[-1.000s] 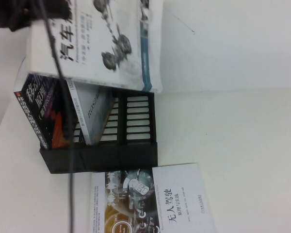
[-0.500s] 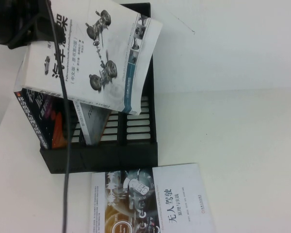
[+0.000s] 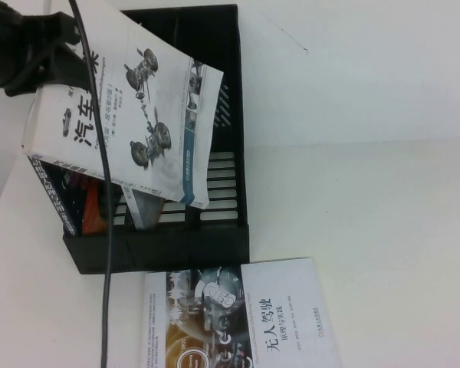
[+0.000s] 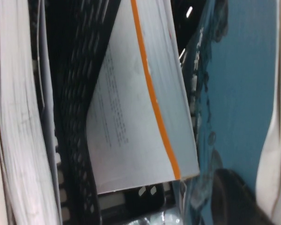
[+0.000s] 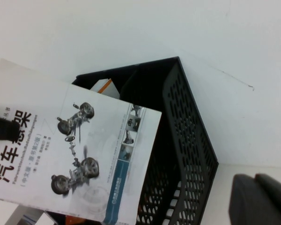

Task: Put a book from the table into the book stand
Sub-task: Place the book on the book shelf

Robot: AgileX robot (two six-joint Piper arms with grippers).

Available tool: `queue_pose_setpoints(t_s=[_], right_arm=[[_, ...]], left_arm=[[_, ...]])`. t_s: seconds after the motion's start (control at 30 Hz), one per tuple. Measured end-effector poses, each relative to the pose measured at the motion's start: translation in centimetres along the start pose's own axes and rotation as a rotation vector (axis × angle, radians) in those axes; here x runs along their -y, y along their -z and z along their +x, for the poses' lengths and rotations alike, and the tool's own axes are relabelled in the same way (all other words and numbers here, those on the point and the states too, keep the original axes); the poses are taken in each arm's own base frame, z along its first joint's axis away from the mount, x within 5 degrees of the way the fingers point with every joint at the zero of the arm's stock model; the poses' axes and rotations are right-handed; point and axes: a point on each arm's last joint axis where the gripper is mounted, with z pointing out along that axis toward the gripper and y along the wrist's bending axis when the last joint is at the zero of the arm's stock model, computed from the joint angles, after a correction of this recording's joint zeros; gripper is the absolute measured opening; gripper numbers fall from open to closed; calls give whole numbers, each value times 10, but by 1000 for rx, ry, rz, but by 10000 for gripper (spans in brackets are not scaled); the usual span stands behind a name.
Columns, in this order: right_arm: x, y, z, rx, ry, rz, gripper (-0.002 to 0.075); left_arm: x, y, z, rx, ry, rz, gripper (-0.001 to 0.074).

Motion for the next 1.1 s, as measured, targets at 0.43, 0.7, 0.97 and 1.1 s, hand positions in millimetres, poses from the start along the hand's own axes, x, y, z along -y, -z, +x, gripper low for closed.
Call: queue_pose_setpoints(t_s=[0.43, 0.7, 0.97, 1.1], right_arm=[[-1, 0, 1, -8, -17, -7, -1], [-1, 0, 2, -25, -6, -15, -1], [-3, 0, 4, -41, -2, -29, -1], [-3, 0, 4, -46, -4, -35, -1]], left_arm=[[8, -11, -5, 47, 29, 55, 121], [29, -27, 2, 52, -14, -36, 121], [34, -31, 8, 42, 1, -121, 121], [34, -33, 8, 39, 11, -122, 121]])
